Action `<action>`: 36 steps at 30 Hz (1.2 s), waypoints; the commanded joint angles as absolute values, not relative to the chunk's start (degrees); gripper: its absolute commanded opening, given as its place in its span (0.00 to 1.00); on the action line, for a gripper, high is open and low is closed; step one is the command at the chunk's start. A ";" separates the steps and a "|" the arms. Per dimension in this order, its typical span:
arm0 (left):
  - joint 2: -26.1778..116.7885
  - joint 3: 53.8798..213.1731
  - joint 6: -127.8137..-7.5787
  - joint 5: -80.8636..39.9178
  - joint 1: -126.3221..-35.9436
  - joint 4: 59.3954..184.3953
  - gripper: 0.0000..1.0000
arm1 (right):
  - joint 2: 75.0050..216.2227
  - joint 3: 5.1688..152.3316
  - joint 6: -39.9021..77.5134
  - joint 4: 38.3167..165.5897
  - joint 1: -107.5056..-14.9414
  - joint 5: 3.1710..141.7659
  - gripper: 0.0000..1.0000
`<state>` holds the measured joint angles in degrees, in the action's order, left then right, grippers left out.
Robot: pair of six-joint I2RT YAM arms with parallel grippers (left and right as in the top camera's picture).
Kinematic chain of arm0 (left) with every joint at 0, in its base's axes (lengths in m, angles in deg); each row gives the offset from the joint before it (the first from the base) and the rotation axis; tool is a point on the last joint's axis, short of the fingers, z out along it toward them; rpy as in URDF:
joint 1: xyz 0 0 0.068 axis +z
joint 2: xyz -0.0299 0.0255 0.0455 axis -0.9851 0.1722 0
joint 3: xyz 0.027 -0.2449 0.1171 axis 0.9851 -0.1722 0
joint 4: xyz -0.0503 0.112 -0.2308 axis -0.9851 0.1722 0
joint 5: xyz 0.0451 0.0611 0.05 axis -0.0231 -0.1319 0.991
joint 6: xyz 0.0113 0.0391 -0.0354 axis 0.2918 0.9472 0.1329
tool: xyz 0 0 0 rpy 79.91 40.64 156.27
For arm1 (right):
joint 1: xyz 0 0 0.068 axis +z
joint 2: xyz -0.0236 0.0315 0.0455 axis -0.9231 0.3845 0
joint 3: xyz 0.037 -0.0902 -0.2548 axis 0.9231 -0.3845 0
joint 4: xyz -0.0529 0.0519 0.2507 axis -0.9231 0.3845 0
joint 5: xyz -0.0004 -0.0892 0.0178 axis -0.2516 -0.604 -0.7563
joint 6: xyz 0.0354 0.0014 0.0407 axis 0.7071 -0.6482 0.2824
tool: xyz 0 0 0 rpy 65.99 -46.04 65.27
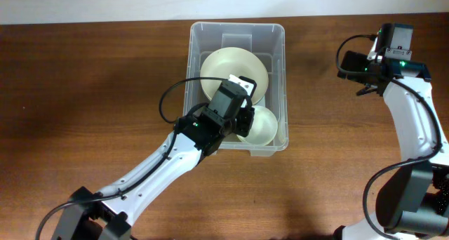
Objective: Pack container
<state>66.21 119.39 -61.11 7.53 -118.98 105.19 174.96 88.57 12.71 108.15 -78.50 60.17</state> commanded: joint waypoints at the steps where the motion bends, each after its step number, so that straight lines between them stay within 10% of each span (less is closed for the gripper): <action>1: 66.85 122.34 -59.16 6.61 -119.07 104.90 0.43 | 173.56 89.21 13.12 108.00 -78.68 59.65 0.99; 19: 61.77 128.98 -52.12 32.09 -113.62 108.46 0.55 | 173.56 89.21 13.12 108.00 -78.68 59.65 0.99; 24: 61.71 128.96 -52.15 32.05 -106.78 108.38 0.99 | 173.56 89.21 13.12 108.00 -78.68 59.65 0.99; 36: 61.71 128.96 -52.15 32.05 -101.67 110.08 0.99 | 173.56 89.21 13.12 108.00 -78.68 59.65 0.99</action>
